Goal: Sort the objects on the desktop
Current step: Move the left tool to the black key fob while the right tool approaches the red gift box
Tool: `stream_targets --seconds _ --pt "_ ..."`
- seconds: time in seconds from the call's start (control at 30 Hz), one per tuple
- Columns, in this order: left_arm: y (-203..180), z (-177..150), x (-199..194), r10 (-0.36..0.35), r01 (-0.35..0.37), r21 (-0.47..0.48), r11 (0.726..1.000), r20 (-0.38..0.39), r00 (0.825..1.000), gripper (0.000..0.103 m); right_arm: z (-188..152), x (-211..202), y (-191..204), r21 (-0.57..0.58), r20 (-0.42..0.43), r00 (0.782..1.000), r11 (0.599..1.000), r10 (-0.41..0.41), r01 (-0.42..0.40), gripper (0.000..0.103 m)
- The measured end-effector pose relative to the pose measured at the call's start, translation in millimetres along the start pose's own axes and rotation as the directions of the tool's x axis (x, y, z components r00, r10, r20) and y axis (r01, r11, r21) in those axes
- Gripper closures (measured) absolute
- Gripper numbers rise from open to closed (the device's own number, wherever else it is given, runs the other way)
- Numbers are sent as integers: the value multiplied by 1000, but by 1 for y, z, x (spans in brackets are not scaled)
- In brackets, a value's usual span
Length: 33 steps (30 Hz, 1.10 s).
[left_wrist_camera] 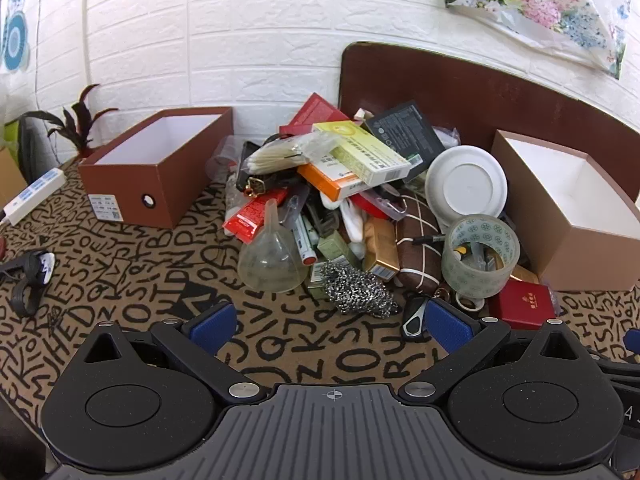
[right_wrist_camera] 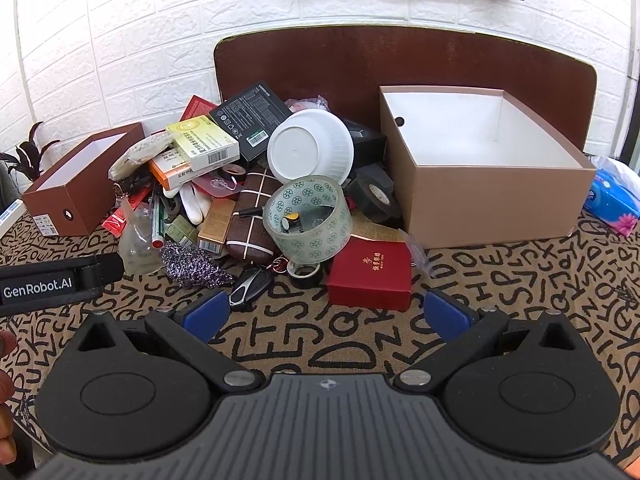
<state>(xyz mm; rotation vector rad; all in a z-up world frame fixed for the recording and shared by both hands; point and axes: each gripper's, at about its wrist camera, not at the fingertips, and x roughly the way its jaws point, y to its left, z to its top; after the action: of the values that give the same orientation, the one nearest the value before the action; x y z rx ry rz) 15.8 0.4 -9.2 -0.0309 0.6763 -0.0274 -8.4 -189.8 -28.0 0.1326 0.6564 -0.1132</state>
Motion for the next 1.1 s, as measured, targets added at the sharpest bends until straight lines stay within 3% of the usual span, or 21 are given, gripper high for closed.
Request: stream_targets --seconds 0.5,0.83,0.97,1.1 --pt "-4 -1 0 -11 11 11 1000 -6 1000 0 -1 0 -1 3 -1 1000 1000 2 -2 0" --pt "-19 -2 30 3 -1 53 999 -46 999 0 -5 25 -14 27 -36 999 1000 -6 7 0" --pt "-24 -9 53 -14 19 64 998 -68 998 0 -10 46 -22 18 -47 999 1000 -17 18 0" --pt "-26 -21 73 -101 110 80 991 -104 989 1 -20 71 -32 -4 -58 998 999 -33 32 0"
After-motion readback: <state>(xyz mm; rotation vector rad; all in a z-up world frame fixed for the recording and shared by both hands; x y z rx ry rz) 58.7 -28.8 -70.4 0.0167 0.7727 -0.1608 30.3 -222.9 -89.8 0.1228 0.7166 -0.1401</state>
